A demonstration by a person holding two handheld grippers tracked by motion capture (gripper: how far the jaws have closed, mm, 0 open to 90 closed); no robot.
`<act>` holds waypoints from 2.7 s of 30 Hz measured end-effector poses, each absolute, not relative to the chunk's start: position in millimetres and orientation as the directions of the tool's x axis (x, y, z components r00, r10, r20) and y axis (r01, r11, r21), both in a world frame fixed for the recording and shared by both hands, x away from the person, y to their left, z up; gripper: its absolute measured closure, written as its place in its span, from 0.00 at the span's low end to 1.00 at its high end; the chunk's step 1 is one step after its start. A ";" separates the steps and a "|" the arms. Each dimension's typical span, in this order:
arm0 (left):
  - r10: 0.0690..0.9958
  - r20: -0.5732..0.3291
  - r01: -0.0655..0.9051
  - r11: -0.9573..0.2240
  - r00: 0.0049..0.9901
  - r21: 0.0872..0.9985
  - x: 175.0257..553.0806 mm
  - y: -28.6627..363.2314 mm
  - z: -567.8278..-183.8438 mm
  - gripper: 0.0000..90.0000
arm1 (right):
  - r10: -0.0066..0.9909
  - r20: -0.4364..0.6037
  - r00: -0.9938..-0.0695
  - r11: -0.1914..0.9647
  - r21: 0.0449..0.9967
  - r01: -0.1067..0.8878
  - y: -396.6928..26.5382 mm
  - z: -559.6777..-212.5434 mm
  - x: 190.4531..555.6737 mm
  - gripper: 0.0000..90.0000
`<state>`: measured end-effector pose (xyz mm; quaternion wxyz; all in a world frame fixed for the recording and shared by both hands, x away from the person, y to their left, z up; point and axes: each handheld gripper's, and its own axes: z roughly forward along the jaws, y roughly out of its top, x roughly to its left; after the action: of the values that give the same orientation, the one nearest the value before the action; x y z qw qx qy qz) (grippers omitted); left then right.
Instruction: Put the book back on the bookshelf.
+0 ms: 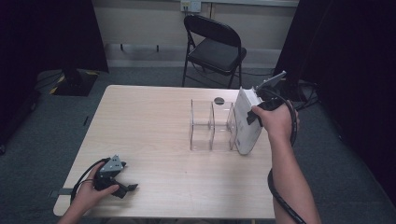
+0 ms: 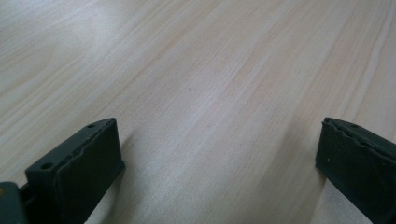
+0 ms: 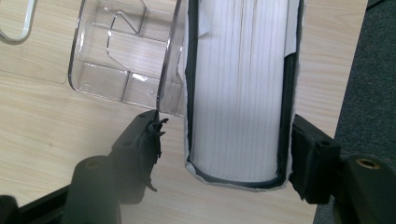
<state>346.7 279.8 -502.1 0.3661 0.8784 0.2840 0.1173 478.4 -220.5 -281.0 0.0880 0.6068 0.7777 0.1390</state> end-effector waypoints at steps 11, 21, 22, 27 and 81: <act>0.585 -0.002 0.413 -0.571 0.811 0.710 346.7 279.8 -502.0 0.00 | 0.971 0.043 -0.237 0.210 0.332 0.920 -224.1 -280.9 471.5 0.36; 0.585 -0.002 0.413 -0.570 0.811 0.710 346.6 279.7 -502.1 0.00 | 0.969 0.048 -0.243 0.211 0.354 0.911 -228.3 -280.9 462.9 0.31; 0.585 -0.002 0.413 -0.570 0.811 0.710 346.6 279.8 -502.1 0.00 | 0.968 0.051 -0.246 0.213 0.352 0.912 -228.3 -280.9 462.0 0.31; 0.585 -0.002 0.413 -0.570 0.811 0.710 346.6 279.7 -502.1 0.00 | 0.966 0.045 -0.255 0.222 0.363 0.905 -229.4 -281.5 457.4 0.30; 0.587 -0.002 0.410 -0.564 0.810 0.717 346.6 279.5 -502.8 0.00 | 0.867 0.058 -0.494 0.436 0.390 0.811 -186.9 -308.2 418.3 0.27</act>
<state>346.6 279.5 -502.8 0.3703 0.8762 0.2846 0.1193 418.3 -186.9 -308.2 0.0753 0.4972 0.8440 0.1866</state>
